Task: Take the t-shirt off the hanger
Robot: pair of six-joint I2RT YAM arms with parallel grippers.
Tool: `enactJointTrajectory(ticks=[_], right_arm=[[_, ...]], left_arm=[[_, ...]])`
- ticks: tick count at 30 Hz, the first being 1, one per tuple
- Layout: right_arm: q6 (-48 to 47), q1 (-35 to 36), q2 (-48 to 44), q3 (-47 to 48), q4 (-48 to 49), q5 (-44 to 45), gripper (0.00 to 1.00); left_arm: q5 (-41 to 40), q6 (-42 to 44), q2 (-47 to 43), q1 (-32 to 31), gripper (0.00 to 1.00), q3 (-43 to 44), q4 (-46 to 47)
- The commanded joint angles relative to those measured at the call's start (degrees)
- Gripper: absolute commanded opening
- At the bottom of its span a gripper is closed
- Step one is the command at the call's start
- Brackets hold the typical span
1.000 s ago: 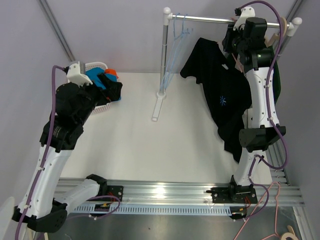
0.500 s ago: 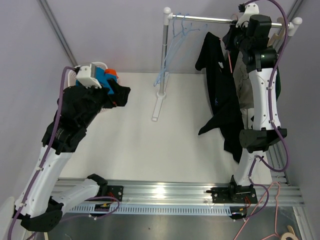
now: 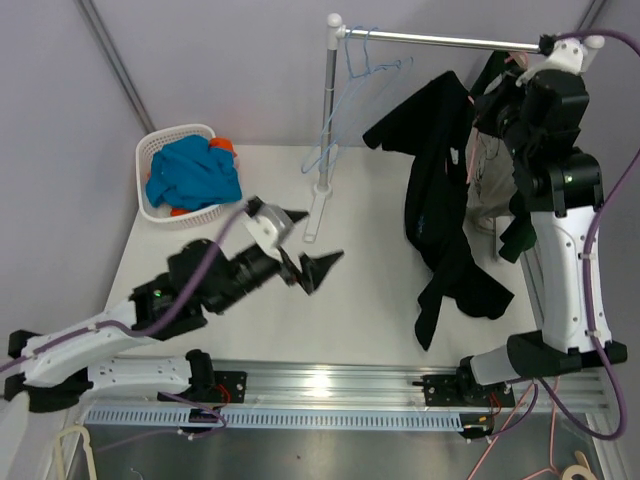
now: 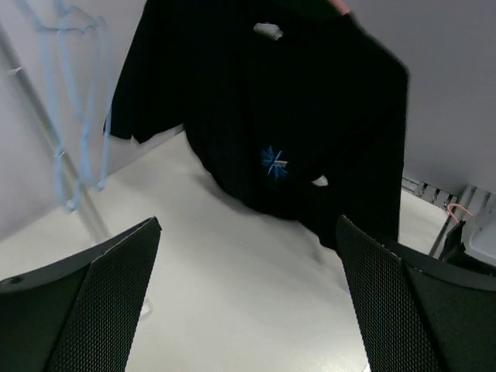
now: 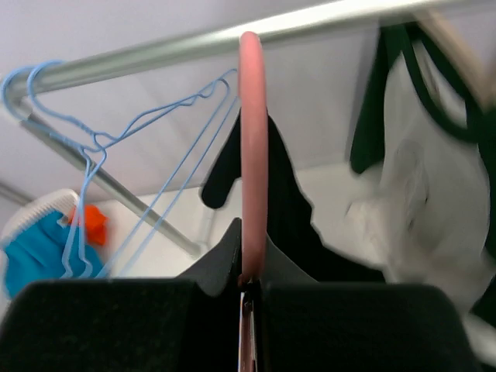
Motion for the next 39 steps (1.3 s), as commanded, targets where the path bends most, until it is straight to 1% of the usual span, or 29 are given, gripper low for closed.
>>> enactJointTrajectory(ticks=[1,2,3,4,5,7,8,9,11,15,16,17,19,20,21,22,23,28,29,30,31,33,34,36,37,38,39], right_arm=[[20.74,1.18,-6.09,-8.66,0.46,16.27,0.0],[24.65,1.36,-9.93,-15.04,0.55,17.79,0.0],[28.69,1.62,-11.54,-17.54,-0.15,19.63,0.0],[31.95,2.15,-12.86,-19.48,-0.77,20.87,0.0],[38.42,2.5,-15.31,-22.63,-2.51,23.66,0.0],[42.78,3.12,-17.0,-24.85,-3.84,25.35,0.0],[46.62,3.55,-17.61,-25.21,-6.02,27.01,0.0],[47.01,3.73,-18.14,-25.21,-6.48,27.03,0.0],[47.37,4.35,-18.67,-24.87,-7.36,27.12,0.0],[46.58,5.32,-19.38,-24.16,-8.15,26.94,0.0],[46.49,5.23,-19.81,-23.9,-8.42,26.86,0.0],[46.05,5.4,-20.16,-23.9,-8.24,26.42,0.0],[45.78,5.58,-20.69,-23.9,-8.77,25.54,0.0],[45.26,5.75,-21.3,-23.98,-8.51,25.1,0.0],[45.08,5.84,-21.4,-23.98,-8.85,24.92,0.0],[44.82,5.93,-21.57,-23.98,-9.03,24.83,0.0],[44.47,6.02,-21.83,-23.98,-9.12,24.66,0.0],[43.94,6.02,-22.28,-24.16,-9.91,24.22,0.0],[44.03,6.02,-22.19,-24.16,-9.83,23.7,0.0],[43.94,6.02,-22.28,-24.07,-9.82,23.6,0.0],[43.77,6.02,-22.1,-23.99,-9.65,23.34,0.0],[43.5,6.02,-21.4,-23.11,-10.08,23.69,0.0],[43.41,5.93,-20.88,-22.58,-10.09,23.95,0.0],[44.37,4.36,-19.12,-19.35,-12.8,23.52,0.0],[44.73,2.96,-16.76,-18.28,-14.81,21.51,0.0],[44.9,0.94,-15.61,-17.31,-15.44,18.36,0.0],[45.6,-3.69,-14.55,-16.61,-15.62,10.76,0.0]], left_arm=[[-7.32,10.33,1.58,-9.01,0.99,-9.5,14.46],[-7.94,13.39,2.02,-13.83,1.0,-11.2,22.5],[-9.34,14.81,2.63,-15.96,0.99,-12.61,26.59],[-10.74,16.04,4.29,-17.9,0.99,-16.45,30.37],[-11.19,17.45,5.26,-20.62,1.0,-17.27,36.58],[-10.32,17.55,8.5,-22.48,0.99,-20.86,41.89],[-9.8,18.33,9.92,-23.97,1.0,-21.67,44.79],[-10.05,18.86,11.5,-24.59,0.99,-22.29,51.0],[-10.84,20.44,16.86,-25.3,0.99,-22.56,56.14],[-10.05,19.92,23.28,-25.3,0.99,-19.57,59.67],[-11.36,20.01,24.6,-25.21,0.99,-18.61,62.63],[-12.42,20.45,27.31,-24.17,0.99,-17.99,63.88],[-12.95,19.32,29.61,-22.06,0.99,-16.07,62.76],[-13.13,15.83,30.23,-19.35,1.0,-15.96,62.66],[-13.39,13.01,29.97,-17.93,0.99,-16.14,62.49],[-10.87,9.24,29.27,-16.44,1.0,-17.27,61.53],[-10.24,8.77,28.74,-14.77,0.99,-17.54,61.87],[-15.67,15.17,31.54,-13.96,0.99,-14.13,62.57],[-14.9,15.26,31.73,-13.53,0.88,-13.77,62.49],[-13.76,15.27,31.64,-13.35,0.5,-13.59,60.22],[-14.62,13.35,31.47,-13.17,0.01,-12.63,59.68],[-12.97,13.07,29.98,-13.17,0.01,-13.84,59.84],[-11.56,13.07,29.97,-13.43,0.01,-16.12,61.15],[-6.92,15.16,26.03,-15.97,0.0,-19.46,65.36],[-6.28,19.27,24.88,-19.03,0.01,-24.53,72.17],[-6.19,21.66,23.05,-20.89,0.01,-25.88,75.46],[-7.41,23.94,22.33,-22.56,0.0,-27.11,78.36]])
